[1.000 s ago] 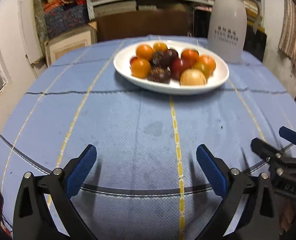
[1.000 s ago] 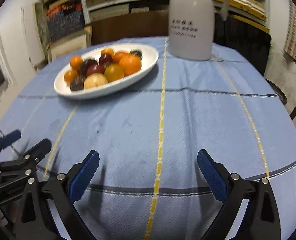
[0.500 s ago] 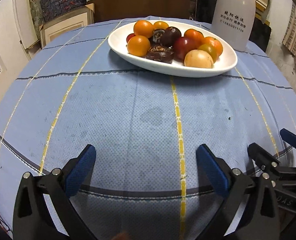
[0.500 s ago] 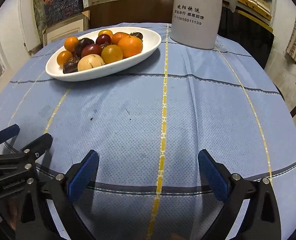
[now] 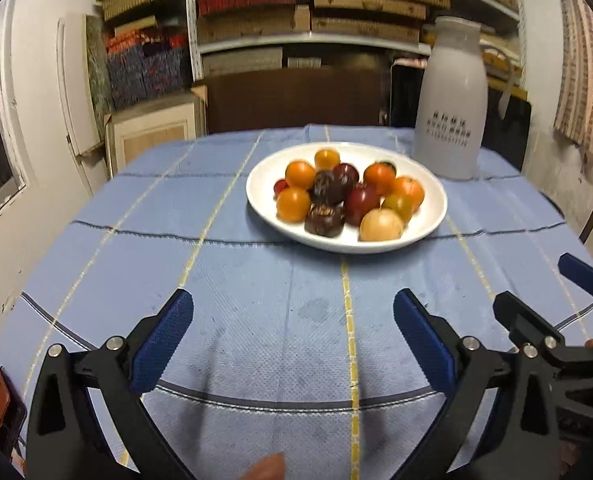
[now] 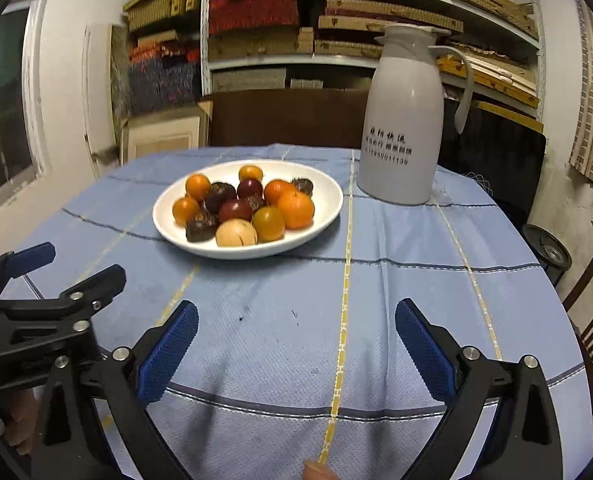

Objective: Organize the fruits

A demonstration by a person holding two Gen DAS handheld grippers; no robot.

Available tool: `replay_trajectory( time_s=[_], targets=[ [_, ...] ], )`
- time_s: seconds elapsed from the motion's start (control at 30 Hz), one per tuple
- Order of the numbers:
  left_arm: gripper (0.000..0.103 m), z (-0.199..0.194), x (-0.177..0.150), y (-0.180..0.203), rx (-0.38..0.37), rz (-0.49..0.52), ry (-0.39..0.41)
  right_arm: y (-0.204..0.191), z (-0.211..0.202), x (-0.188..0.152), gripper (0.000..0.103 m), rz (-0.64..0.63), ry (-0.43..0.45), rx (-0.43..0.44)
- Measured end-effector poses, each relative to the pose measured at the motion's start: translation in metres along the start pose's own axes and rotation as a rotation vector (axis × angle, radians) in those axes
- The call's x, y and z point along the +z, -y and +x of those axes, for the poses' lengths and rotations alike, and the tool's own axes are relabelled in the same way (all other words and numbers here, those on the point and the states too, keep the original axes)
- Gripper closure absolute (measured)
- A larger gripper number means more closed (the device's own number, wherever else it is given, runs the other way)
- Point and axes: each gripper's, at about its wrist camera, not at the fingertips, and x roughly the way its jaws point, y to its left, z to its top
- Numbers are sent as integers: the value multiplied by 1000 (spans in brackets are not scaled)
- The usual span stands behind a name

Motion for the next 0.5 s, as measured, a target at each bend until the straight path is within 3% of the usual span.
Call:
replay_trajectory(
  time_s=[0.17,0.5],
  targets=[
    [5,-13,1,9,31,33,55,6,-4,0,4,17,14,3],
    [5,-11,-2,5,-5,11,32,6,-4,-2,4,20,16,9]
  ],
)
